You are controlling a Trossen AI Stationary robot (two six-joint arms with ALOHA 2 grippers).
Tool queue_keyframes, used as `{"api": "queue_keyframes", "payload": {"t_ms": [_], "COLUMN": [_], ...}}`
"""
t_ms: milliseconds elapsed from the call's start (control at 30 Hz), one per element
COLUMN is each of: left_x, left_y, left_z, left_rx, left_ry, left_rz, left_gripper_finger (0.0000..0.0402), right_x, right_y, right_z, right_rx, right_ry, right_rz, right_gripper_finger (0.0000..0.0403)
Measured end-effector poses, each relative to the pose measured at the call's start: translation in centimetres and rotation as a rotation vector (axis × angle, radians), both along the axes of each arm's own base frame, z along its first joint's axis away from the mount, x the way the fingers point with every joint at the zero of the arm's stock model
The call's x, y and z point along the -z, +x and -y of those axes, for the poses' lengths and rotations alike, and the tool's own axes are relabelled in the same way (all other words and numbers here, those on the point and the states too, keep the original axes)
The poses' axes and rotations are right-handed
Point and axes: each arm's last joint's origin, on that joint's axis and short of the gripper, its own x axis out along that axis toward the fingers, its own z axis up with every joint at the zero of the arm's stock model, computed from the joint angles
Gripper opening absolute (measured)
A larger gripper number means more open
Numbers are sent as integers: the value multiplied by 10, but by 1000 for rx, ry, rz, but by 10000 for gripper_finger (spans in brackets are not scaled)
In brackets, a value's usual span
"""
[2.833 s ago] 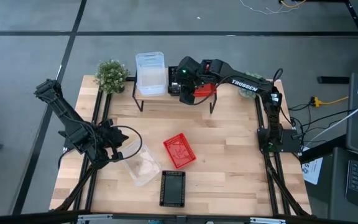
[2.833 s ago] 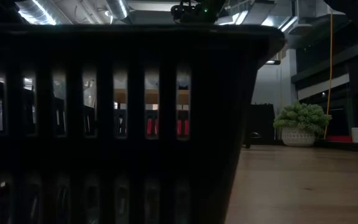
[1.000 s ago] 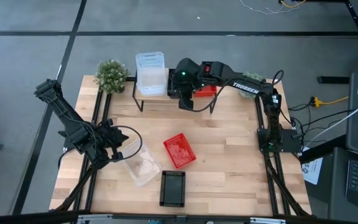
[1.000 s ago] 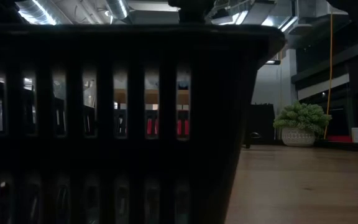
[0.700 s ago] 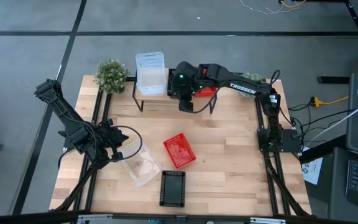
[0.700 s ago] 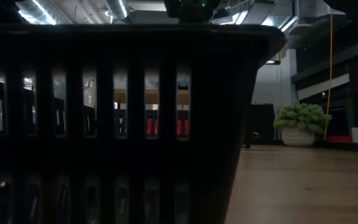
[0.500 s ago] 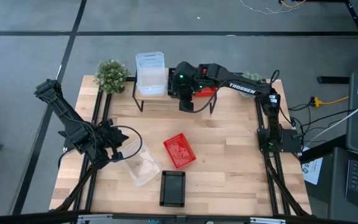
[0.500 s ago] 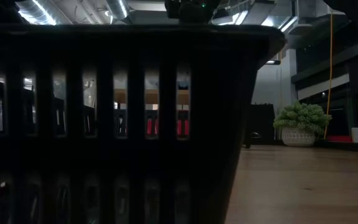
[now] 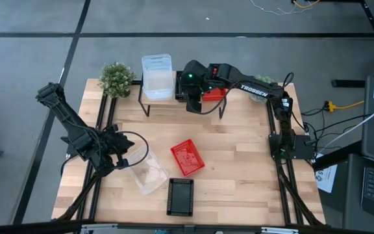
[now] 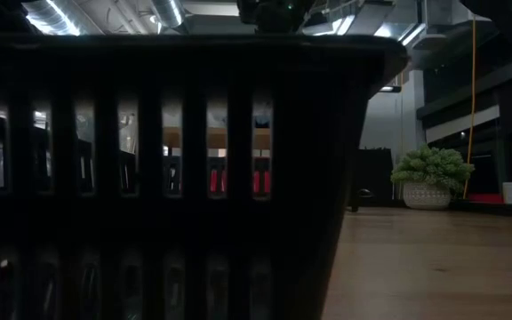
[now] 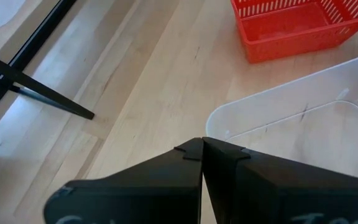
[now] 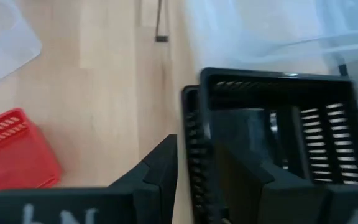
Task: Stack baskets on shelf by color
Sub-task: Stack the top black bin on top of the black bin on the shelf
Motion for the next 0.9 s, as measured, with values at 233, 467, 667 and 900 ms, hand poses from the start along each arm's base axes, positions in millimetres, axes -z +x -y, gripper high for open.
{"api": "queue_keyframes", "payload": {"t_ms": [233, 467, 667, 900], "left_x": [0, 0, 0, 0], "left_y": [0, 0, 0, 0], "left_z": [0, 0, 0, 0], "left_rx": [0, 0, 0, 0], "left_ry": [0, -1, -2, -1], "left_rz": [0, 0, 1, 0], "left_gripper_finger": [0, 0, 0, 0], "right_x": [5, 4, 13, 7], "right_y": [2, 4, 12, 13], "right_z": [0, 0, 3, 3], "right_rx": [14, 16, 24, 18], "right_ry": [20, 21, 23, 12], "right_rz": [-14, -2, -4, 21], "right_gripper_finger": [108, 108, 108, 108]}}
